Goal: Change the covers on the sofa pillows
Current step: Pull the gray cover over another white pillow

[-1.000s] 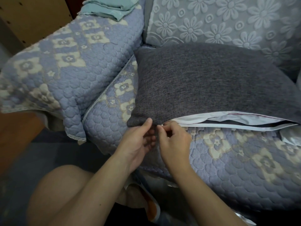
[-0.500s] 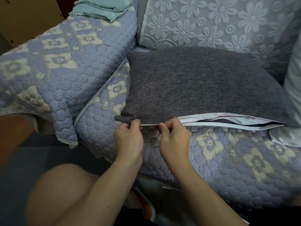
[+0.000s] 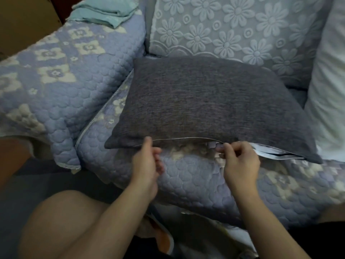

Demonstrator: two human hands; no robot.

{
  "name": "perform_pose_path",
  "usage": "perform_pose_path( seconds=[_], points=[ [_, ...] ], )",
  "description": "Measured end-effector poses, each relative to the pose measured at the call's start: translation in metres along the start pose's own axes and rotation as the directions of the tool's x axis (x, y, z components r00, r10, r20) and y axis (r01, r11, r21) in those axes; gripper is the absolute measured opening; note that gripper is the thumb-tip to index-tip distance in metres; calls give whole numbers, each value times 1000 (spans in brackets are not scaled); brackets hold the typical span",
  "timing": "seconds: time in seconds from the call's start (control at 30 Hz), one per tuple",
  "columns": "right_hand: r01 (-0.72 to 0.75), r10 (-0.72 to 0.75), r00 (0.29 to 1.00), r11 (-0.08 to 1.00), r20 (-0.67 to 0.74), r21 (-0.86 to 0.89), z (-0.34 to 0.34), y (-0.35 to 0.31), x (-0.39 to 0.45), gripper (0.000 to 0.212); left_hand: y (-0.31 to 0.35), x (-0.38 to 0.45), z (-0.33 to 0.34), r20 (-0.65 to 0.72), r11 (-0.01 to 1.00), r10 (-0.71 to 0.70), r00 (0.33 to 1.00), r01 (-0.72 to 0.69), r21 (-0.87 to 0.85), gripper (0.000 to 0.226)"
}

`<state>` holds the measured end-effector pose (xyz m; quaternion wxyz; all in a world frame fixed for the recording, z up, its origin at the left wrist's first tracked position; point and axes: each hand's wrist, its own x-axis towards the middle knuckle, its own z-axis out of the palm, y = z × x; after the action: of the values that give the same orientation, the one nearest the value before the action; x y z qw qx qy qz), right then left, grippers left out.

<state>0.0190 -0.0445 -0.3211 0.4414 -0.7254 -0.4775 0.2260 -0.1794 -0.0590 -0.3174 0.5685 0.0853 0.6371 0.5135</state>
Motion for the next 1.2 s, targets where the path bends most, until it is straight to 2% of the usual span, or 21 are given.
perform_pose_path(
  seconds=[0.03, 0.1, 0.13, 0.2, 0.3, 0.4, 0.53, 0.73, 0.83, 0.93, 1.0, 1.1, 1.2],
  points=[
    [5, -5, 1000, 1000, 0, -8, 1, 0, -2, 23, -8, -7, 13, 132, 995, -30, 991, 17, 100, 47],
    [24, -25, 999, 999, -23, -25, 1, 0, -4, 25, -22, -15, 41, 337, 965, -56, 940, -36, 259, 48],
    [33, -34, 999, 999, -36, -28, -1, 1, -3, 26, -26, -17, 57, 394, 956, -55, 917, -65, 285, 45],
    [37, -37, 999, 999, -25, -21, -1, 1, -3, 26, -26, -14, 79, 420, 966, -39, 907, -73, 248, 40],
    [49, -50, 999, 998, -18, -31, -6, 2, 1, 25, -25, -8, 105, 338, 998, -18, 941, -5, 65, 34],
    [37, -38, 999, 999, -35, -24, -15, 2, 13, 25, -32, -11, 123, 201, 990, 88, 976, -108, 94, 36],
    [2, -4, 999, 999, -40, -49, -27, 12, 25, 27, -32, -19, 138, 64, 977, 191, 980, -196, 89, 40],
    [-24, 8, 993, 990, -114, -141, -55, 27, 40, 29, -30, -13, 136, 104, 981, 183, 978, -189, 48, 33],
    [-90, 48, 977, 976, -209, -196, -67, 34, 46, 26, -27, -10, 127, 91, 984, 173, 981, -177, 27, 30],
    [-112, 23, 942, 962, -335, -248, -90, 42, 46, 17, -22, -12, 121, 75, 982, 186, 980, -188, 25, 30],
    [-185, 73, 918, 948, -390, -258, -116, 51, 49, 17, -21, -13, 117, 79, 983, 180, 980, -183, 28, 29],
    [-252, 127, 902, 932, -413, -262, -152, 65, 49, 19, -23, -12, 113, 77, 981, 171, 982, -176, 75, 27],
    [-223, 108, 912, 941, -396, -256, -160, 66, 49, 20, -23, -10, 115, 67, 982, 165, 984, -170, 78, 25]
  ],
)
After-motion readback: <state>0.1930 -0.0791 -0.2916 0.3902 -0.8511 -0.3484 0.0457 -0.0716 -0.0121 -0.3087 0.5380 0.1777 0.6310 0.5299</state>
